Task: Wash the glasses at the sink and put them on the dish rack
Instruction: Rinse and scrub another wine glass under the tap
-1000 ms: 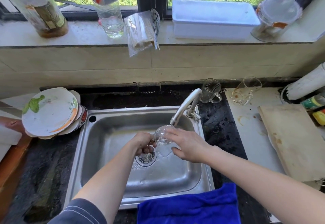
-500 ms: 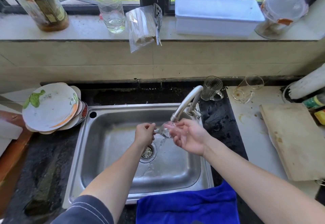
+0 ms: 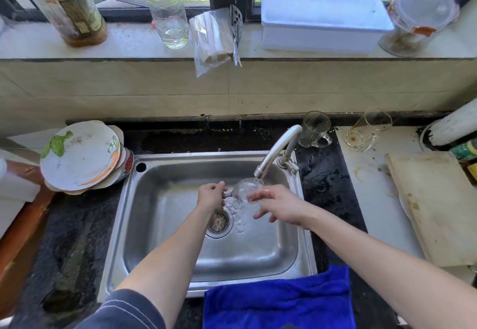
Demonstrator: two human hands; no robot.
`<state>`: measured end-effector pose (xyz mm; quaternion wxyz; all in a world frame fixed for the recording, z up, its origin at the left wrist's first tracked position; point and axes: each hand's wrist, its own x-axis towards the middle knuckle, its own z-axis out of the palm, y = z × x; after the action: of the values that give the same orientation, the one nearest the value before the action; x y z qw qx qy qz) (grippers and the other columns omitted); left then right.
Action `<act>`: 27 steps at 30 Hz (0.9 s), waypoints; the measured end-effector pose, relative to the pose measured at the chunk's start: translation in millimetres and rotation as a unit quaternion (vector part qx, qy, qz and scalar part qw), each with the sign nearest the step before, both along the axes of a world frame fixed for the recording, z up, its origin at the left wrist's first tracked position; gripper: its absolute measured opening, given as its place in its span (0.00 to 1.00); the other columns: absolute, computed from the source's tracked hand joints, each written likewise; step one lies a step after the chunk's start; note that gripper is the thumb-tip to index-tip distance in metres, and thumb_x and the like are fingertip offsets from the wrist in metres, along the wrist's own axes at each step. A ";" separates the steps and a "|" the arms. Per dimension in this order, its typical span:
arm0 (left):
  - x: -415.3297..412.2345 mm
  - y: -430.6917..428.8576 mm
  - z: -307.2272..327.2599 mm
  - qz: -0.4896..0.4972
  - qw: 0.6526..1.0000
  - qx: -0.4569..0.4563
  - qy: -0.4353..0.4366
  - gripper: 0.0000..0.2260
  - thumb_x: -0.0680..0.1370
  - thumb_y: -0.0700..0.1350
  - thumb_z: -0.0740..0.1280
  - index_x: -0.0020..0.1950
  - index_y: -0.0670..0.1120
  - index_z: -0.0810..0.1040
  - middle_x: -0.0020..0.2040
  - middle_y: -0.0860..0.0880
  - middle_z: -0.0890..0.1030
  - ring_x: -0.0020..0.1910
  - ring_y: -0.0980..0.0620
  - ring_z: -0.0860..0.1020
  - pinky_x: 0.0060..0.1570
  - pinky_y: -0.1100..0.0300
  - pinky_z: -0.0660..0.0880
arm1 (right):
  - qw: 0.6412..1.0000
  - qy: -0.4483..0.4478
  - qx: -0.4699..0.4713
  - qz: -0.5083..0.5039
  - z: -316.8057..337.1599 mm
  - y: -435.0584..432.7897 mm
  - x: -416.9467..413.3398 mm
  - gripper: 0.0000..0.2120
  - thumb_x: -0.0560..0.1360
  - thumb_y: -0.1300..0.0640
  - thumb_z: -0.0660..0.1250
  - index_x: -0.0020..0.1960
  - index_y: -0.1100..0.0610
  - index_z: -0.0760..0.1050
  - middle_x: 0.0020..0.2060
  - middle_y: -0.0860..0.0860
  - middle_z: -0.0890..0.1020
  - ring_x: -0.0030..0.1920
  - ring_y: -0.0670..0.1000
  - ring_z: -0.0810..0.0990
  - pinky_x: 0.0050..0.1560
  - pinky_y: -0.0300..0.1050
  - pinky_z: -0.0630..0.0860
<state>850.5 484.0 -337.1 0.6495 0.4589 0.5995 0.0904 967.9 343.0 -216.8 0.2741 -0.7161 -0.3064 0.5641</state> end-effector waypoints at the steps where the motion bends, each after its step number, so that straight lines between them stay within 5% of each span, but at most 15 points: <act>1: 1.6 -2.5 0.0 -0.001 1.000 -0.016 -0.009 0.13 0.80 0.46 0.63 0.38 0.42 0.75 0.31 0.45 0.71 0.22 0.52 0.65 0.22 0.66 0.58 | 1.000 -0.011 0.018 -0.011 0.7 3.3 -3.9 0.22 0.75 0.66 0.64 0.66 0.51 0.75 0.65 0.44 0.74 0.56 0.51 0.81 0.41 0.41 0.76; 5: -7.0 0.2 3.8 -0.006 0.998 -0.058 -0.027 0.13 0.81 0.44 0.63 0.38 0.41 0.74 0.30 0.45 0.71 0.22 0.52 0.65 0.18 0.68 0.57 | 0.995 -0.064 0.054 0.058 -6.3 1.0 -9.3 0.19 0.76 0.65 0.65 0.64 0.52 0.77 0.61 0.44 0.78 0.52 0.47 0.81 0.44 0.34 0.76; 9: -7.1 -4.9 12.7 -0.048 0.994 -0.093 -0.024 0.12 0.82 0.42 0.60 0.40 0.40 0.74 0.29 0.45 0.71 0.21 0.53 0.65 0.18 0.70 0.56 | 0.955 -0.256 0.047 0.141 -6.9 -0.7 1.9 0.21 0.74 0.59 0.63 0.64 0.43 0.75 0.65 0.42 0.76 0.57 0.47 0.79 0.59 0.51 0.75; 14: -13.4 -3.6 16.7 -0.063 0.990 -0.126 -0.017 0.09 0.80 0.40 0.62 0.42 0.40 0.75 0.29 0.44 0.72 0.20 0.53 0.66 0.18 0.71 0.55 | 0.957 -0.226 0.070 0.168 -10.9 -3.8 -4.9 0.16 0.74 0.56 0.65 0.59 0.45 0.80 0.58 0.42 0.81 0.56 0.44 0.79 0.61 0.48 0.75; 19: -5.7 -12.0 21.8 -0.068 0.988 -0.140 -0.010 0.09 0.81 0.42 0.61 0.44 0.40 0.74 0.29 0.45 0.70 0.18 0.53 0.66 0.18 0.69 0.55 | 0.961 -0.243 0.107 0.082 -18.3 -3.6 -4.5 0.10 0.75 0.47 0.69 0.55 0.48 0.80 0.54 0.44 0.81 0.52 0.47 0.80 0.56 0.51 0.75; 23: -4.3 -12.0 29.4 -0.057 0.991 -0.122 0.017 0.10 0.82 0.41 0.57 0.42 0.40 0.70 0.30 0.44 0.70 0.16 0.53 0.66 0.18 0.71 0.56 | 0.940 -0.313 0.134 -0.034 -29.1 -11.1 -6.0 0.08 0.75 0.44 0.67 0.47 0.48 0.76 0.43 0.40 0.78 0.41 0.42 0.79 0.43 0.42 0.76; 27: -4.4 -14.9 35.8 -0.089 0.995 -0.010 0.043 0.10 0.81 0.40 0.56 0.40 0.41 0.69 0.30 0.44 0.69 0.23 0.50 0.67 0.23 0.64 0.61 | 0.963 -0.131 0.090 -0.216 -35.7 8.7 -8.6 0.15 0.79 0.48 0.61 0.38 0.53 0.76 0.34 0.47 0.79 0.29 0.48 0.79 0.31 0.38 0.72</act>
<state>846.1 469.0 -301.3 0.6327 0.5076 0.5847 0.0062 959.2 351.7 -252.5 0.4105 -0.8050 -0.2275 0.3629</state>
